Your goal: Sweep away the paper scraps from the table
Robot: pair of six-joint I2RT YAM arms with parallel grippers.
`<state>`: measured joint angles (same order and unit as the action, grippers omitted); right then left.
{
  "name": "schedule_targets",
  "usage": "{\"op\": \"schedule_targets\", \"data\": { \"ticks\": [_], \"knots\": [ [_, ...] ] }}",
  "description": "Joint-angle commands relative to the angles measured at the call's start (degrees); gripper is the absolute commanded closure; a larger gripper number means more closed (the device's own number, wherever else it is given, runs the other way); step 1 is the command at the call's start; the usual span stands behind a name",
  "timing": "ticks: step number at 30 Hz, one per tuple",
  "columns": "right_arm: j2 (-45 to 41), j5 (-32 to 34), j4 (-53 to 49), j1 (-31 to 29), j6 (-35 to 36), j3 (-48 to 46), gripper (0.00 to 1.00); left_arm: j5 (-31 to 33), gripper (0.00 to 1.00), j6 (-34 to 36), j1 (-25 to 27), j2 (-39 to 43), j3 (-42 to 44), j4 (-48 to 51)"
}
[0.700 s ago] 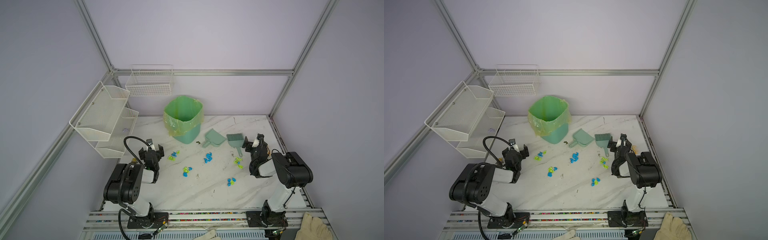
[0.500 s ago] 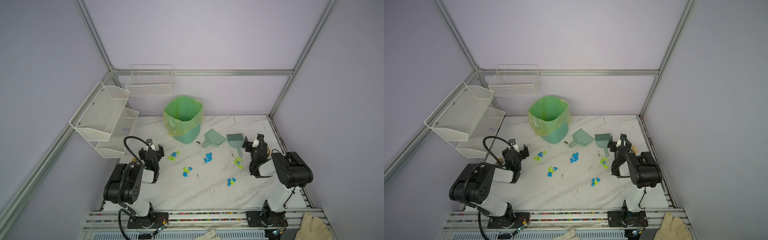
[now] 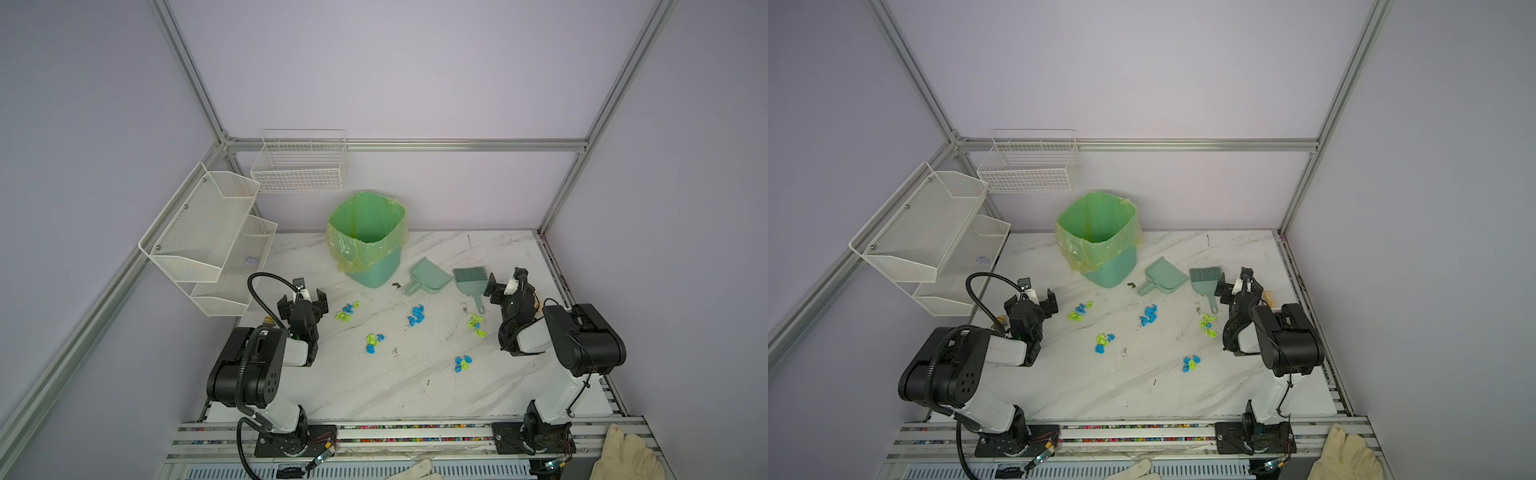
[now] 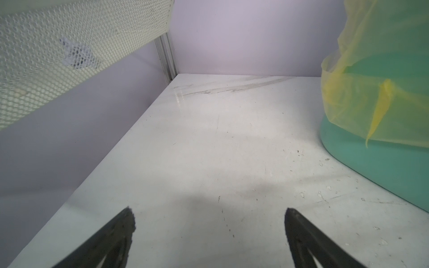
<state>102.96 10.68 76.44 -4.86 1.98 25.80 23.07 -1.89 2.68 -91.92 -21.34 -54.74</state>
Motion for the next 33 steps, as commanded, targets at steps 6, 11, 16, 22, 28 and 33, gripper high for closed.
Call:
{"op": "schedule_targets", "data": {
  "ticks": [6, 11, 16, 22, 28, 33],
  "knots": [
    [-0.9, -0.1, 0.5, -0.1, 0.2, 0.8, 0.03, -0.3, 0.01, -0.1, -0.5, 1.3, 0.3, -1.9],
    [-1.0, -0.1, 0.7, -0.1, 0.2, 0.7, 0.03, -0.2, 0.00, -0.1, -0.3, 1.4, 0.4, -2.1],
    [-1.0, -0.1, 0.8, -0.1, 0.2, 0.7, 0.03, 0.0, 0.00, -0.1, -0.3, 1.4, 0.5, -2.2],
    [-2.0, 0.9, 0.2, -0.4, 0.1, 0.6, 0.03, 2.9, 0.00, -1.4, -0.2, 2.6, 1.4, -3.0],
    [-8.9, 4.5, -26.0, -1.7, -1.8, 11.6, 0.03, 11.5, 0.00, 1.5, 3.2, 11.5, 1.7, 2.1],
    [-7.2, 8.5, -39.4, -4.0, -1.4, 22.9, 0.03, 11.1, 0.00, -6.7, 3.6, 24.2, -5.6, 26.1]
  ]
}}
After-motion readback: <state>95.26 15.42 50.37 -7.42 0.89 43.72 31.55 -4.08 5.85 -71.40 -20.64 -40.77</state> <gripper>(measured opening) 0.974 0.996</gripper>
